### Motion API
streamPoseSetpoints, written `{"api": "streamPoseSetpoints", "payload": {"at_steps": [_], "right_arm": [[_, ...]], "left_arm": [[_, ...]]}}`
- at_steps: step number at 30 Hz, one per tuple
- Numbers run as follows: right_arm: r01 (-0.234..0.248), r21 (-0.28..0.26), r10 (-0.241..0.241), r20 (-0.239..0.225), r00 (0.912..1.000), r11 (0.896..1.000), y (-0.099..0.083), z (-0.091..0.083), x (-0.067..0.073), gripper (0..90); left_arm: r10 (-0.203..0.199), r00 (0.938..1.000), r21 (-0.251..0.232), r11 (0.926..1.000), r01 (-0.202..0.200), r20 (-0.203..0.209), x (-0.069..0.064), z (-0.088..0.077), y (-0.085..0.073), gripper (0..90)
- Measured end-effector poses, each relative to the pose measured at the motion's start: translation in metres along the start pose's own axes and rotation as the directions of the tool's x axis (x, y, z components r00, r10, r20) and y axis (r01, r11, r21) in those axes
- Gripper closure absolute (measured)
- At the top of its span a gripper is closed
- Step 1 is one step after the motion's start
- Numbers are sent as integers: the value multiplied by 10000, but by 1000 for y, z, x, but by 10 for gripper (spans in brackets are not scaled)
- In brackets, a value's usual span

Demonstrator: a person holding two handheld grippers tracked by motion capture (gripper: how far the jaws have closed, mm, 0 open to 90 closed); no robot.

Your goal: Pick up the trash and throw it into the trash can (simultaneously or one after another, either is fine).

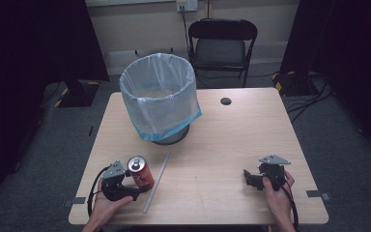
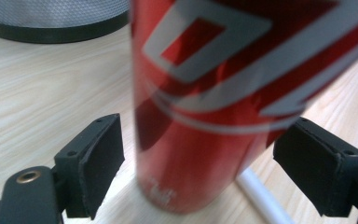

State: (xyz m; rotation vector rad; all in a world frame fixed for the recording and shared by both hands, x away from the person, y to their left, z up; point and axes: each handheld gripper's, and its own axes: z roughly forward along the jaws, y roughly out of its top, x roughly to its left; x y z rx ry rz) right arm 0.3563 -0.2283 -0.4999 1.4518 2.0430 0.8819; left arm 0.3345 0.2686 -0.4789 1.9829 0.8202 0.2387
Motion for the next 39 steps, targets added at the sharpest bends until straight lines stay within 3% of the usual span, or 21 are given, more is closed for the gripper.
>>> {"api": "streamPoseSetpoints", "payload": {"at_steps": [7, 10, 16, 18, 25, 31, 39], "right_arm": [[0, -1, 0, 3, 10000, 10000, 0, 0, 0, 124], [2, 1, -2, 2, 10000, 10000, 0, 0, 0, 124], [-1, -3, 1, 0, 10000, 10000, 0, 0, 0, 124], [-2, -2, 2, 0, 10000, 10000, 0, 0, 0, 124], [-1, -1, 1, 0, 10000, 10000, 0, 0, 0, 124], [0, 0, 0, 1, 10000, 10000, 0, 0, 0, 124], [-1, 0, 1, 1, 10000, 10000, 0, 0, 0, 124]], "left_arm": [[201, 9994, 209, 9996, -196, -270, -2, 8, 1, 199], [283, 9985, 395, 9989, -265, -466, -2, 9, 0, 281], [163, 9987, 204, 9997, -153, -476, 0, 6, 0, 338], [48, 9988, 2, 10000, -48, -483, 1, 3, 1, 339], [65, 9984, -41, 10000, -68, -555, 1, 0, 1, 340], [-275, 9971, -374, 9990, 249, -703, 3, -5, 2, 340], [-215, 9972, -675, 9976, 167, -717, 1, -12, 7, 340]]}}
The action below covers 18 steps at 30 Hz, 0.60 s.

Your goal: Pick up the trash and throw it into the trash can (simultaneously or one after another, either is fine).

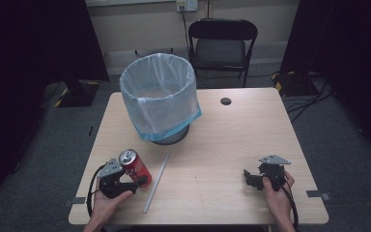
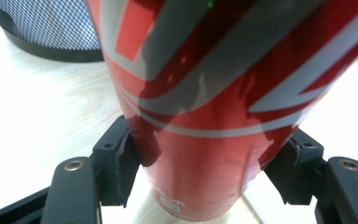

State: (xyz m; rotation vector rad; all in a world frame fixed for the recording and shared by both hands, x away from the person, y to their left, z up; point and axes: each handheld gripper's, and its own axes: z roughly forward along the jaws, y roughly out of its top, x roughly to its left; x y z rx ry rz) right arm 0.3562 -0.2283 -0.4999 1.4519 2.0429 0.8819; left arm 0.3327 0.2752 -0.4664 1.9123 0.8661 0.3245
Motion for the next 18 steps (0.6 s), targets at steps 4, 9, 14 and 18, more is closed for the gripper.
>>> {"api": "streamPoseSetpoints", "payload": {"at_steps": [4, 9, 14, 18], "right_arm": [[4, 1, -4, 0, 10000, 10000, 0, 0, 0, 124], [2, 0, -2, 2, 10000, 10000, 0, 0, 0, 124], [1, 0, -1, 3, 10000, 10000, 0, 0, 0, 124], [1, 1, -1, 1, 10000, 10000, 0, 0, 0, 124]], "left_arm": [[-35, 10000, -106, 9999, 35, 23, 0, -2, 3, 340], [-51, 9999, -330, 9994, 55, 132, -3, -8, 11, 341], [-152, 9999, -698, 9974, 151, 0, -5, -15, 17, 341], [-202, 9998, -992, 9949, 206, 57, -6, -20, 22, 342]]}}
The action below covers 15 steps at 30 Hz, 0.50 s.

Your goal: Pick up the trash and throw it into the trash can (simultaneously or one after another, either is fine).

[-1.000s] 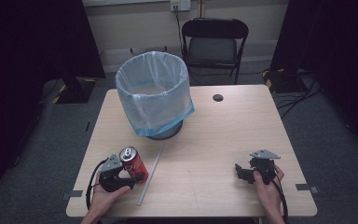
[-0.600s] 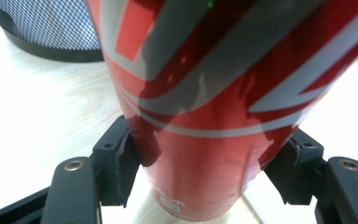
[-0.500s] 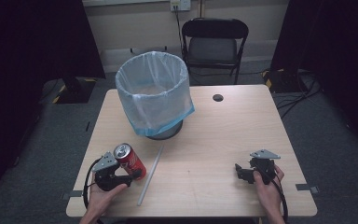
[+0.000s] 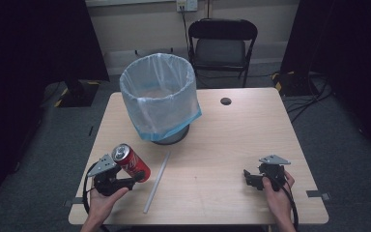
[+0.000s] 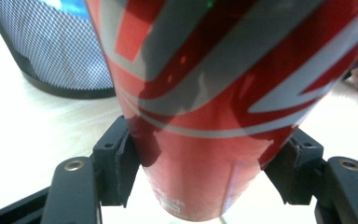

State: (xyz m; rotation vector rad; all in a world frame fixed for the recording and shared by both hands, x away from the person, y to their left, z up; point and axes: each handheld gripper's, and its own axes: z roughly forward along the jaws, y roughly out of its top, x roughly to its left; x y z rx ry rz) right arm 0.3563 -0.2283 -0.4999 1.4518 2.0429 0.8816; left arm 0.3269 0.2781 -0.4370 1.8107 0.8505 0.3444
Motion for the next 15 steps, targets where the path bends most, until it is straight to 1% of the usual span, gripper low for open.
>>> {"api": "streamPoseSetpoints", "payload": {"at_steps": [1, 2, 3, 5, 6, 8, 9, 11, 13, 15], "right_arm": [[1, -1, -1, -1, 10000, 10000, 0, 0, 0, 124], [-1, -2, 1, 1, 10000, 10000, 0, 0, 0, 124], [2, -2, -2, -1, 10000, 10000, 0, 0, 0, 124], [0, -3, 0, 1, 10000, 10000, 0, 0, 0, 124], [-1, -2, 1, 1, 10000, 10000, 0, 0, 0, 124], [1, -1, -1, 0, 10000, 10000, 0, 0, 0, 124], [0, -1, 0, 1, 10000, 10000, 0, 0, 0, 124], [1, 1, -1, 0, 10000, 10000, 0, 0, 0, 124], [-1, -2, 1, -1, 10000, 10000, 0, 0, 0, 124], [1, 0, -1, 0, 10000, 10000, 0, 0, 0, 124]], "left_arm": [[25, 10000, -70, 10000, -25, -55, 0, -2, 1, 342], [-6, 9999, -260, 9997, 2, -157, 0, -5, 4, 342], [-57, 9999, -381, 9993, 52, -136, 0, -6, 5, 342], [-36, 9993, -376, 9993, 22, -377, 2, -9, 9, 342], [-87, 9995, -466, 9989, 72, -302, 3, -10, 10, 342], [-101, 9995, -478, 9988, 86, -304, 4, -11, 12, 342], [-26, 9994, -436, 9990, 11, -340, 5, -13, 16, 342], [15, 9995, -492, 9988, -31, -309, 6, -15, 20, 342], [-79, 9998, -661, 9978, 65, -209, 7, -15, 22, 342], [-105, 9998, -731, 9973, 95, -144, 6, -16, 25, 342]]}}
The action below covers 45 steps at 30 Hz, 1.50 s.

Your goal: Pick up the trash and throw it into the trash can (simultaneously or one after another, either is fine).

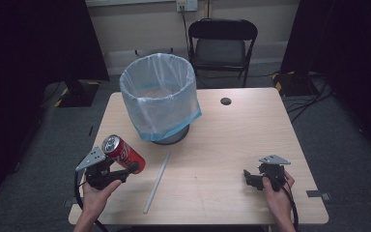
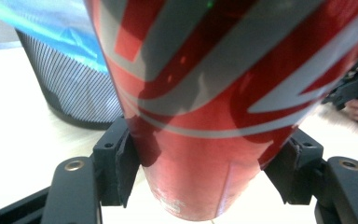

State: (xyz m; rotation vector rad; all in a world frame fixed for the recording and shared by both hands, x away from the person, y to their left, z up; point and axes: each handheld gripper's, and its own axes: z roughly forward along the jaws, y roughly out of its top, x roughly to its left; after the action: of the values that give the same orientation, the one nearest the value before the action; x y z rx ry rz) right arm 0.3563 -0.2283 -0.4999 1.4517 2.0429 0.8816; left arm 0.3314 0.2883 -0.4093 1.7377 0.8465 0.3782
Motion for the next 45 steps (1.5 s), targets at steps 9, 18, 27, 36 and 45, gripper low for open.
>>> {"api": "streamPoseSetpoints", "payload": {"at_steps": [9, 18, 27, 36, 45], "right_arm": [[0, 0, 0, 0, 10000, 10000, 0, 0, 0, 124], [-4, 0, 4, -2, 10000, 10000, 0, 0, 0, 124], [1, 0, -1, -1, 10000, 10000, 0, 0, 0, 124], [1, 0, -1, 0, 10000, 10000, 0, 0, 0, 124], [-2, 1, 2, 1, 10000, 10000, 0, 0, 0, 124]], "left_arm": [[148, 9997, -255, 9996, -143, 176, -2, -3, 13, 343], [244, 9991, -428, 9988, -229, 345, -3, -2, 29, 344], [454, 9961, -1116, 9931, -368, 756, -9, -1, 58, 344], [632, 9930, -1309, 9901, -498, 1000, -13, -1, 75, 344], [977, 9876, -1619, 9838, -772, 1225, -15, -4, 95, 344]]}}
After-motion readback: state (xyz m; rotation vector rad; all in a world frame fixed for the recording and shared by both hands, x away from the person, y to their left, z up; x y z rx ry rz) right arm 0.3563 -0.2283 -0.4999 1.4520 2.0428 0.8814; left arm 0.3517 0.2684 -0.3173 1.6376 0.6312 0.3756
